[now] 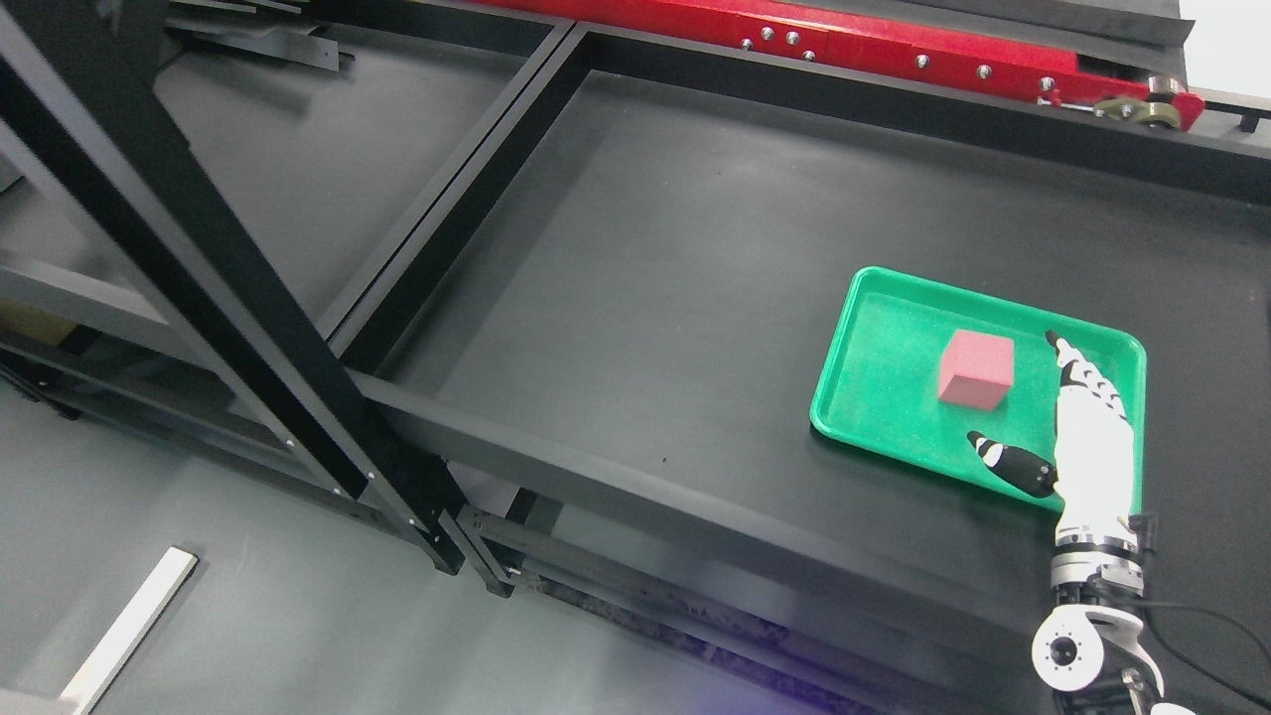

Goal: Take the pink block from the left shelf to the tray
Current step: 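Close the right hand fingers around the pink block in the green tray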

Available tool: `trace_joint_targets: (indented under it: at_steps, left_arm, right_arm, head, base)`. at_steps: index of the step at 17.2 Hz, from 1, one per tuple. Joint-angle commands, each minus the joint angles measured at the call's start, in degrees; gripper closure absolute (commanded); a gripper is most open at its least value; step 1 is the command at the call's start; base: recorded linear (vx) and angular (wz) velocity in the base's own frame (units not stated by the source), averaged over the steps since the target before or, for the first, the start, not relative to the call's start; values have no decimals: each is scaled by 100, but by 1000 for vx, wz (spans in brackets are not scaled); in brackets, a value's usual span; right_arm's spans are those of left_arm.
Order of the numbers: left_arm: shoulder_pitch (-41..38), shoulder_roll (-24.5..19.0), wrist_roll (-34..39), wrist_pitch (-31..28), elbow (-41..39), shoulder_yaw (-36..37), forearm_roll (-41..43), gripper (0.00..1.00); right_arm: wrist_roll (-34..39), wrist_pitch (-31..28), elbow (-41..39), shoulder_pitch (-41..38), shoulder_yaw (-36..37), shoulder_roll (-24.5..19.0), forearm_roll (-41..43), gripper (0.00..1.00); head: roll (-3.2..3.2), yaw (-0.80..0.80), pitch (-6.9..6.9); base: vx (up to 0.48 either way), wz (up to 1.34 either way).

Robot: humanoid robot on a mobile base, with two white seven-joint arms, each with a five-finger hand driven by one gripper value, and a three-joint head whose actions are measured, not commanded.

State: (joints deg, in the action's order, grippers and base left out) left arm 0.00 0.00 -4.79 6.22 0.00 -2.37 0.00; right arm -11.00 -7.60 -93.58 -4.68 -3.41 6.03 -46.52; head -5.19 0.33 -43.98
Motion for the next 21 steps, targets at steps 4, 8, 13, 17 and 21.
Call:
trace_joint_targets:
  at_steps: [4, 8, 13, 17, 21]
  left_arm:
    - [132, -100, -4, 2, -100, 0, 9, 0]
    - [132, -100, -4, 2, -100, 0, 9, 0]
    - [132, -100, -4, 2, -100, 0, 9, 0]
    - [140, -100, -4, 2, -100, 0, 9, 0]
    - [132, -100, -4, 2, -100, 0, 9, 0]
  right_arm:
    - [484, -66, 147, 38, -90, 30, -15, 1]
    - [704, -181, 235, -24, -336, 65, -67, 1]
    - [713, -181, 358, -94, -380, 188, -182, 1]
    - [713, -251, 630, -76, -424, 232, -182, 1]
    - [713, -399, 788, 2, -503, 268, -182, 2]
  head:
    - [0, 0, 0]
    - [0, 0, 0]
    - [0, 0, 0]
    - [0, 0, 0]
    - [0, 0, 0]
  base:
    - [202, 0]
    - [170, 0]
    - [100, 1]
    - [32, 0]
    - [0, 0]
